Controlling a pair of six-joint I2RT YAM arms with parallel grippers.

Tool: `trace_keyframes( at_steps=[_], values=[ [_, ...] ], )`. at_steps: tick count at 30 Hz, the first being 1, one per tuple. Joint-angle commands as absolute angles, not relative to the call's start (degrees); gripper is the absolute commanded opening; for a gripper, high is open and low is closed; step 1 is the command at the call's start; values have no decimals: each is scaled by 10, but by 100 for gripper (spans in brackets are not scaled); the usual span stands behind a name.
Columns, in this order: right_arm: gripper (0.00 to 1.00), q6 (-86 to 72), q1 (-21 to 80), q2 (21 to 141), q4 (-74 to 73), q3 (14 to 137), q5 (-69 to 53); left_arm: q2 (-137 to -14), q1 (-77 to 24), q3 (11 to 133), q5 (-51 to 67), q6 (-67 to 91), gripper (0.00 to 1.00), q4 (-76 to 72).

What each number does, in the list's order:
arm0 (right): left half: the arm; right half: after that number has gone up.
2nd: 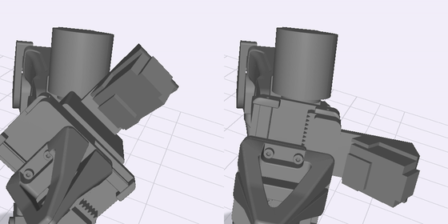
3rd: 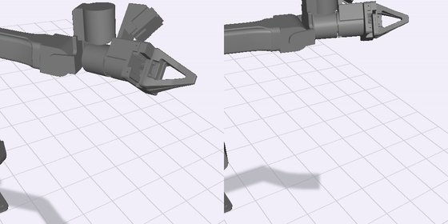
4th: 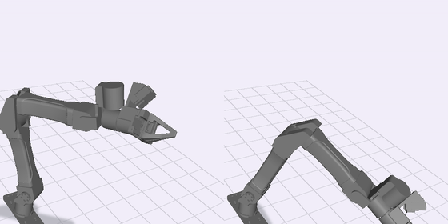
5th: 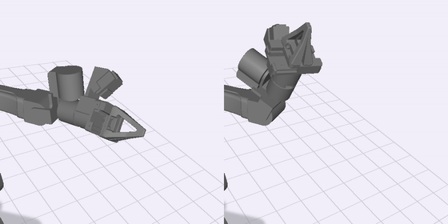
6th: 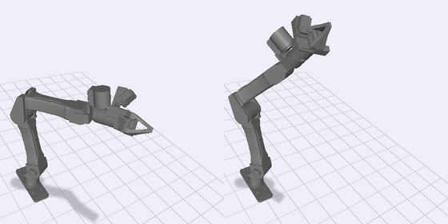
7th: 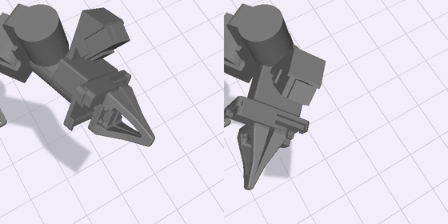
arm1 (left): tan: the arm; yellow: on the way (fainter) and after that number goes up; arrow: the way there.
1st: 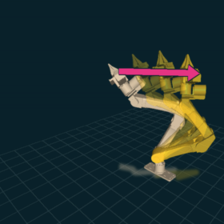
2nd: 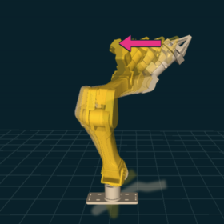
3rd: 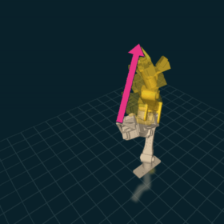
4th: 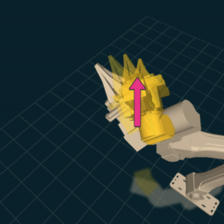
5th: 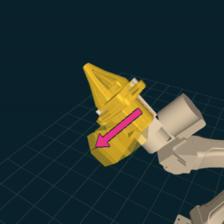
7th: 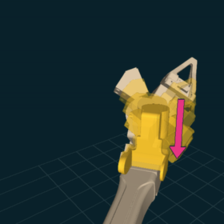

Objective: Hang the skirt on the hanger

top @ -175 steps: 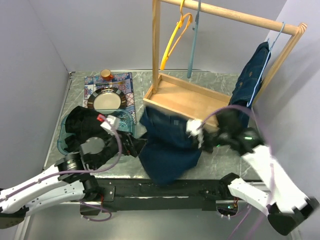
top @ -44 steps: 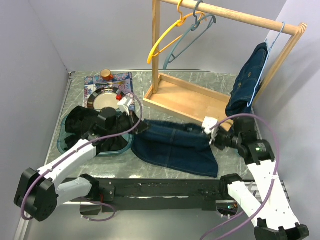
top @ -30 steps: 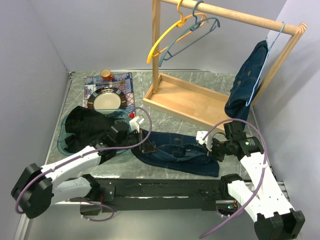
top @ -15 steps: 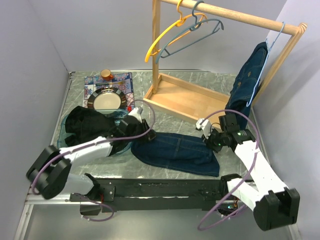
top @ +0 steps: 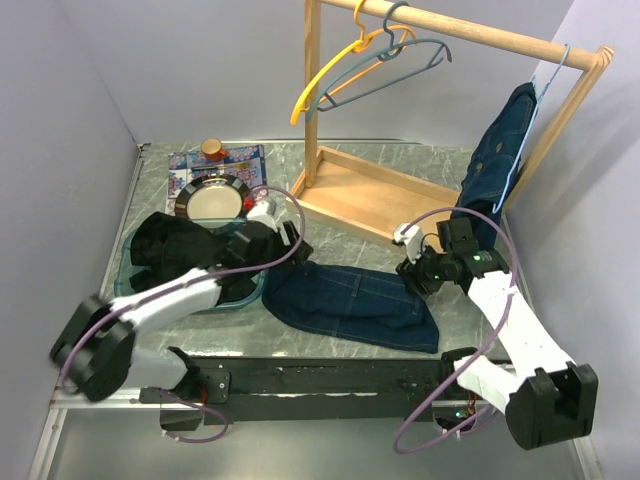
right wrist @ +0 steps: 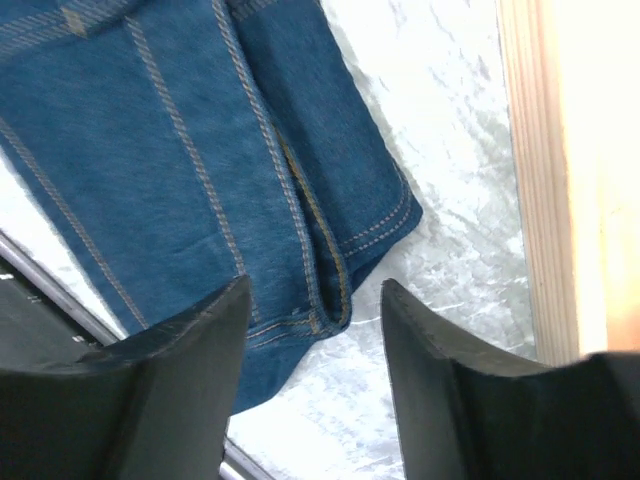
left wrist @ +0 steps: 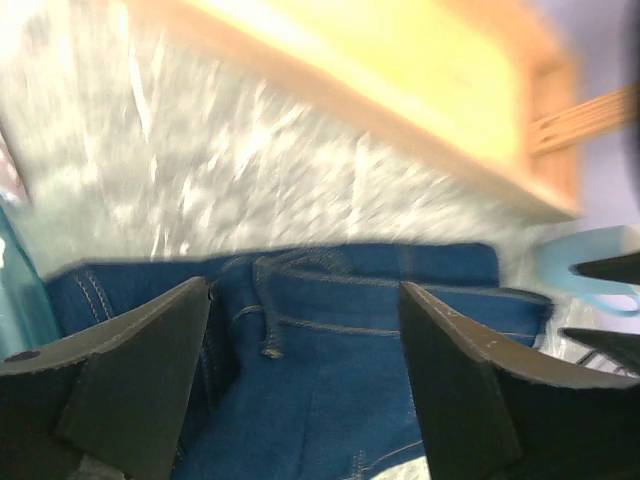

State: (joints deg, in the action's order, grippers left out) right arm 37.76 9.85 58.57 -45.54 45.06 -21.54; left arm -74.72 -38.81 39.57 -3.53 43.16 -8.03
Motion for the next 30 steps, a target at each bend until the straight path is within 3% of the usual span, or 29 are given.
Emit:
trace_keyframes(
  at_steps=[1,4,5,6,11,21,30],
  values=[
    [70,406,99,541,-521,512,-313,-628,-386,427,-65,361,83,-63],
    [75,454,101,528,-575,528,-407,-560,-385,442,-62,316,89,-26],
    [76,480,103,527,-597,533,-434,-543,-385,452,-60,306,97,-17],
    [76,499,103,527,-616,535,-458,-527,-383,458,-57,295,99,-12],
    [77,563,121,536,-664,543,-575,-488,-380,564,11,215,97,-1],
    [77,471,122,533,-556,499,-623,-714,-372,882,107,149,99,77],
    [78,477,119,535,-562,501,-623,-979,-320,1224,203,203,89,182]
  ],
)
